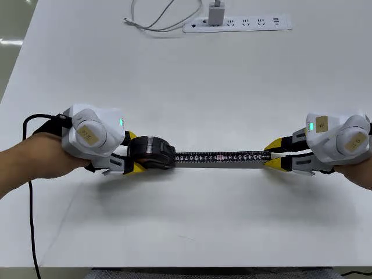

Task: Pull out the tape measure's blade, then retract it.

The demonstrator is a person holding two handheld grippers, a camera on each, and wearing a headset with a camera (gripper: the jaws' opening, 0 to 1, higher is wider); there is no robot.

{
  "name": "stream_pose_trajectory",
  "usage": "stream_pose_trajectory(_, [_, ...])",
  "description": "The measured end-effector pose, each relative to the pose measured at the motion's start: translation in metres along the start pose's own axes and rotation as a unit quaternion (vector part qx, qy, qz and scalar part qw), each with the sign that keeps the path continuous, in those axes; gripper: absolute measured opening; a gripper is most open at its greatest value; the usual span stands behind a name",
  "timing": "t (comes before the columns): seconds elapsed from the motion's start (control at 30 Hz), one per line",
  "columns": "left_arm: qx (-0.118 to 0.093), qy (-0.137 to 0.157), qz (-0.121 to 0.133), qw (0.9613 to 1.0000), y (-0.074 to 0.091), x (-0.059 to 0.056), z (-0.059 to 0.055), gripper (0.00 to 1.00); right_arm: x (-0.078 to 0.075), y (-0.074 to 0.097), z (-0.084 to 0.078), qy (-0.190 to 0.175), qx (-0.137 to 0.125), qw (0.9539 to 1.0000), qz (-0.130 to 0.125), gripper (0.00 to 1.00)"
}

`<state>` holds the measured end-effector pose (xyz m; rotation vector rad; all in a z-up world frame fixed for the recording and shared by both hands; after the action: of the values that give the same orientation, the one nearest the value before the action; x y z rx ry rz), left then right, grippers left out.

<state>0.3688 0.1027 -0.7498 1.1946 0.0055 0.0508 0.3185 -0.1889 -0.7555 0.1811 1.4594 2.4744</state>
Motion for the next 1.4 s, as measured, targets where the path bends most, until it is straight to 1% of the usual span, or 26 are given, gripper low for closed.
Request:
stream_pose_trajectory(0.27, [0.000,0.001,0.000,1.0000,-0.001,0.000,0.000,0.28,-0.001,0.003,-0.007,-0.001,0.007,1.0000,0.000,0.09])
stream_pose_trajectory(0.67, [0.000,0.001,0.000,1.0000,-0.001,0.001,0.000,0.28,-0.003,0.006,-0.012,-0.002,0.013,0.9999,0.000,0.09])
stream_pose_trajectory(1.4, [-0.002,0.001,-0.001,1.0000,-0.001,0.000,0.001,0.28,-0.004,0.019,-0.035,-0.008,0.035,0.9994,-0.004,0.09])
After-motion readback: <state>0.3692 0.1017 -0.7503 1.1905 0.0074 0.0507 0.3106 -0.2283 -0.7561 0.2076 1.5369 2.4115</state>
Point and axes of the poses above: the centre of the closed fingertips' face, and the gripper's own axes: y roughly backward along the fingers, x roughly to its left, z roughly out of its top, the point moved 5 cm from there along y, roughly backward along the fingers, and after that the axes turned 11 degrees about x, right-handed, at the moved point
